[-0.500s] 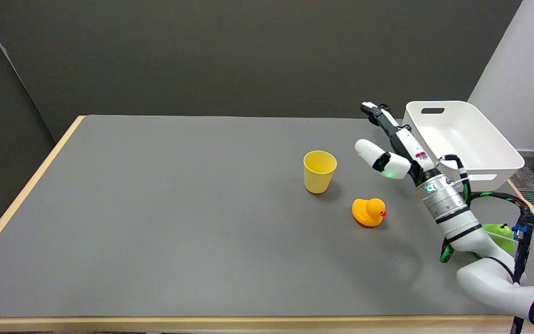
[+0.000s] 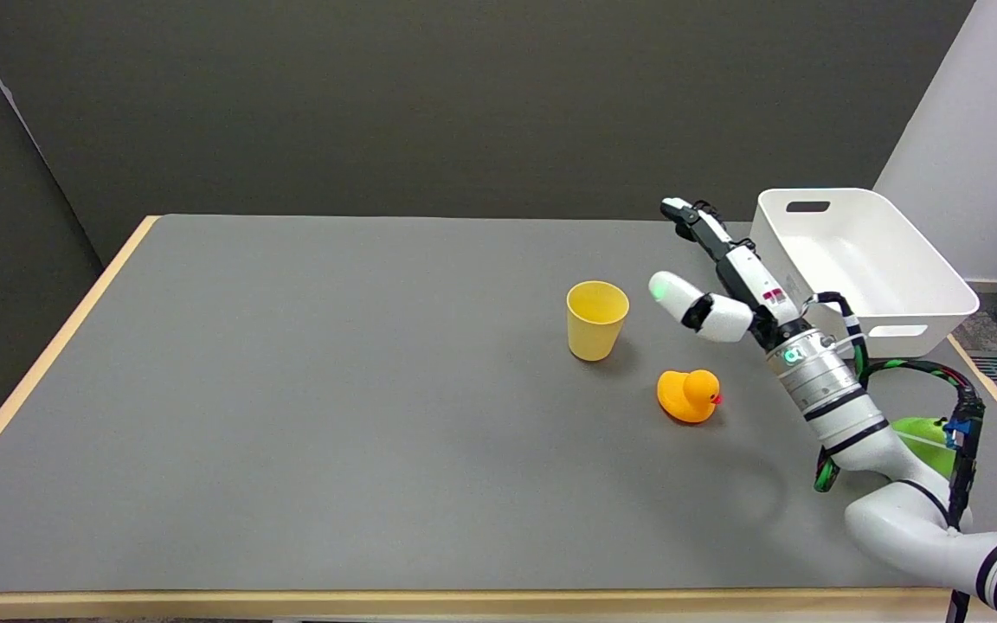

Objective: Pick up the yellow cup.

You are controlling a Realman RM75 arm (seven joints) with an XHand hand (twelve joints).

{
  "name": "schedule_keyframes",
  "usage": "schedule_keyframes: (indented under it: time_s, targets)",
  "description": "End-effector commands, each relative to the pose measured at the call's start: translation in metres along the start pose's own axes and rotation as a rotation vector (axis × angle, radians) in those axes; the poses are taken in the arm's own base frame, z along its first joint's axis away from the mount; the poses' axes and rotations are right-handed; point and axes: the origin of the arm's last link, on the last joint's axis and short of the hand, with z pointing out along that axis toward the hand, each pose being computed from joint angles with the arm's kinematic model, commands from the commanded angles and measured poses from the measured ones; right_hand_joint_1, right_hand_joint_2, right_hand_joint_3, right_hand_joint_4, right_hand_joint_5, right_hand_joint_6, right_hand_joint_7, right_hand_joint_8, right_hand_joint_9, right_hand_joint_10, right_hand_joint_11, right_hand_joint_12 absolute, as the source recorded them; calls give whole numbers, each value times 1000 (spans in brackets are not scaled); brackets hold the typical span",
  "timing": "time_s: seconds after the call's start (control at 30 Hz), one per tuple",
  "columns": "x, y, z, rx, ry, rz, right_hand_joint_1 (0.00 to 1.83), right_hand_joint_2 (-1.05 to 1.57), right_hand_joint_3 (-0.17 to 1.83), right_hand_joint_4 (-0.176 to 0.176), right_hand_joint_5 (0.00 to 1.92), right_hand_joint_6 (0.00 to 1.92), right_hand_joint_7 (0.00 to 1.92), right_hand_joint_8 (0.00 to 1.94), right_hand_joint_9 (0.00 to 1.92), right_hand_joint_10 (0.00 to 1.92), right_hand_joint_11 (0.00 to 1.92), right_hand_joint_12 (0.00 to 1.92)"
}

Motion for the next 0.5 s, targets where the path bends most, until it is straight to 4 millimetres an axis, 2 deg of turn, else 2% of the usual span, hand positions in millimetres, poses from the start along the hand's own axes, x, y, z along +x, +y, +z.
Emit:
schedule_keyframes:
  time_s: [0.03, 0.33, 0.4, 0.5]
  targets:
    - [-20, -6, 9, -6, -36, 34, 356, 619, 767, -176, 95, 358, 151, 309, 3, 581, -1, 695]
    - [-34, -17, 30, -3, -82, 25, 357, 617, 769, -176, 97, 363, 142, 310, 3, 573, -1, 722]
    - [-40, -19, 33, 0, -95, 32, 344, 541, 911, -176, 50, 420, 75, 394, 3, 510, -1, 699]
    - [-45, -17, 37, -9, -98, 38, 340, 539, 910, -176, 50, 385, 60, 371, 13, 432, -1, 667]
